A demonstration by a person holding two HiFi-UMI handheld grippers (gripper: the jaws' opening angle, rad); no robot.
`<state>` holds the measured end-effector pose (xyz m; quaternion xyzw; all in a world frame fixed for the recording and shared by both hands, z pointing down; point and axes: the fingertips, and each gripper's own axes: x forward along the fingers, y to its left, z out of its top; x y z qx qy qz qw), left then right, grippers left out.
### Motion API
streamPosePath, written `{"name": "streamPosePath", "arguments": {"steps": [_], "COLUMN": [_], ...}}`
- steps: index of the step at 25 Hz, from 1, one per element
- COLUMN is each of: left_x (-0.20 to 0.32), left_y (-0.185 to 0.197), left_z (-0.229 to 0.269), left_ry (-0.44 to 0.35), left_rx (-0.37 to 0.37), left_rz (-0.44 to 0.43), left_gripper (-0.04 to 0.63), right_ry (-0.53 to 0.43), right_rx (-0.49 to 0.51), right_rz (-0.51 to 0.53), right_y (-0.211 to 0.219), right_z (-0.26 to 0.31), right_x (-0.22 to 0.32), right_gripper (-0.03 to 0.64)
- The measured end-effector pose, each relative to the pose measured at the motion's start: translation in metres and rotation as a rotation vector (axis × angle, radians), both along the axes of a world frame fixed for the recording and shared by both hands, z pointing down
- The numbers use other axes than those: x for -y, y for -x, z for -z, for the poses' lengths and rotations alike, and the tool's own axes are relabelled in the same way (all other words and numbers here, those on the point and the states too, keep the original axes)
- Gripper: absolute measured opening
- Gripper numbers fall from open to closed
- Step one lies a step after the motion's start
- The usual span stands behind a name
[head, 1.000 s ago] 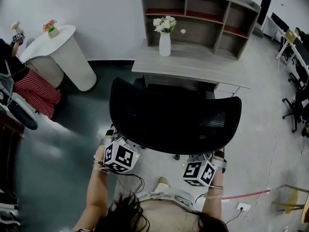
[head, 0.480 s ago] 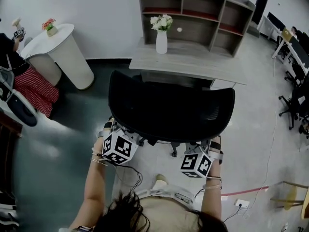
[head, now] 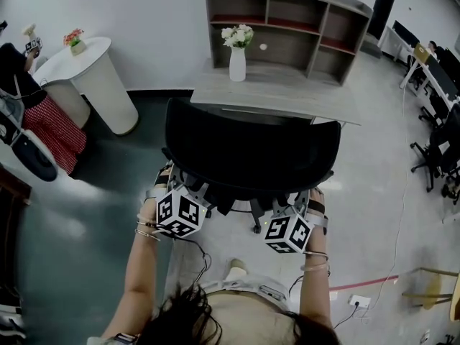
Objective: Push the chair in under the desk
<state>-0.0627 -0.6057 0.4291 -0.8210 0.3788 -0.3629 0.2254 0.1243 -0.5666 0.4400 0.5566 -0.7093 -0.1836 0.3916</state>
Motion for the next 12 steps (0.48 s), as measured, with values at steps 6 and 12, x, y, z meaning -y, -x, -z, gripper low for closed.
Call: {"name": "streamPosePath", "arguments": {"steps": [6, 12], "left_x": [-0.016, -0.038], "left_y": [0.013, 0.017], "left_z": [0.001, 0.001], "left_ry": [0.033, 0.038], "left_rx": [-0.04, -0.079], "left_rz": [0.046, 0.066], "left_gripper": [0.23, 0.229], "right_ry": [0.015, 0.029], "right_rx": [0.039, 0.101], "right_rz": [-0.007, -0.025], "right_y": [0.0, -0.001], "right_z": [0.003, 0.006], "right_x": [-0.011, -0.029], "right_gripper": [0.235, 0.233]}}
